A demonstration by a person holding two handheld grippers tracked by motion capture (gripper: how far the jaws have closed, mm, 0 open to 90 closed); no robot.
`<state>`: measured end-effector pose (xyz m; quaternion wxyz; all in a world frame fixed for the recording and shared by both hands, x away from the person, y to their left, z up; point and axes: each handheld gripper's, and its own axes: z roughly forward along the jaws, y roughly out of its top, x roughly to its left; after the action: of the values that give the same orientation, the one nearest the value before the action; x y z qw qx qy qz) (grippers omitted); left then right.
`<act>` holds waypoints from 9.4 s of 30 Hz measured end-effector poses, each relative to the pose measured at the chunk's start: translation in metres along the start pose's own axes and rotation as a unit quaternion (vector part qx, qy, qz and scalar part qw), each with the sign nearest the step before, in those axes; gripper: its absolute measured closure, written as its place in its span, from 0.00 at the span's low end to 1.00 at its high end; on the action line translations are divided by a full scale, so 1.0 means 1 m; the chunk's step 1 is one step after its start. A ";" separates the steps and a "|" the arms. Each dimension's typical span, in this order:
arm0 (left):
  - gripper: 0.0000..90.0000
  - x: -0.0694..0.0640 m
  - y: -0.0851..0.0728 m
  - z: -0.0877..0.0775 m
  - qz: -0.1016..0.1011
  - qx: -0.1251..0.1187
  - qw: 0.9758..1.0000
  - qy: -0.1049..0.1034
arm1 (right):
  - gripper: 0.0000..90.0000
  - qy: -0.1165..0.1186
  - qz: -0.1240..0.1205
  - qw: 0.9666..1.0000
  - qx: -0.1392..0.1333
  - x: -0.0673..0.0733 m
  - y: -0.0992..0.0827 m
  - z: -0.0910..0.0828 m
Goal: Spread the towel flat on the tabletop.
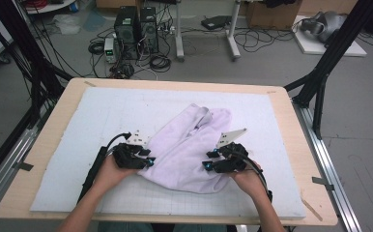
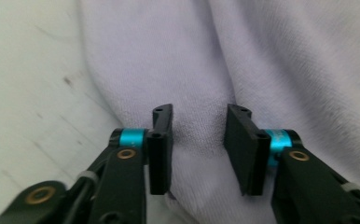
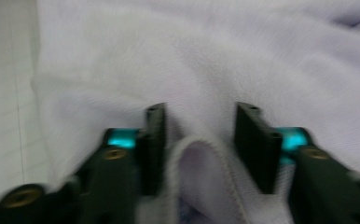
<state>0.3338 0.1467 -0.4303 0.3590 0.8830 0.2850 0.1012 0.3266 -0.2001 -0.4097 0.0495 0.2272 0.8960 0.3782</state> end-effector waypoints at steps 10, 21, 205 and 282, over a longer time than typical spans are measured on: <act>0.96 -0.001 -0.018 -0.019 0.003 -0.012 1.000 0.017 | 0.93 0.029 0.003 0.999 -0.045 0.005 -0.026 -0.005; 0.96 -0.034 -0.051 -0.070 0.000 -0.038 0.999 0.014 | 0.93 0.068 -0.031 0.995 -0.058 0.050 -0.028 -0.016; 0.58 0.045 0.005 -0.063 -0.077 -0.110 0.988 0.076 | 0.63 -0.058 0.016 0.997 -0.042 -0.036 0.019 -0.037; 0.41 0.014 0.004 -0.036 -0.053 -0.092 0.994 0.031 | 0.37 -0.026 0.024 0.996 -0.080 -0.013 0.030 -0.017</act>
<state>0.3328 0.1732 -0.4016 0.4345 0.8262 0.3320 0.1354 0.3453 -0.1982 -0.3778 0.0820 0.2538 0.8556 0.4436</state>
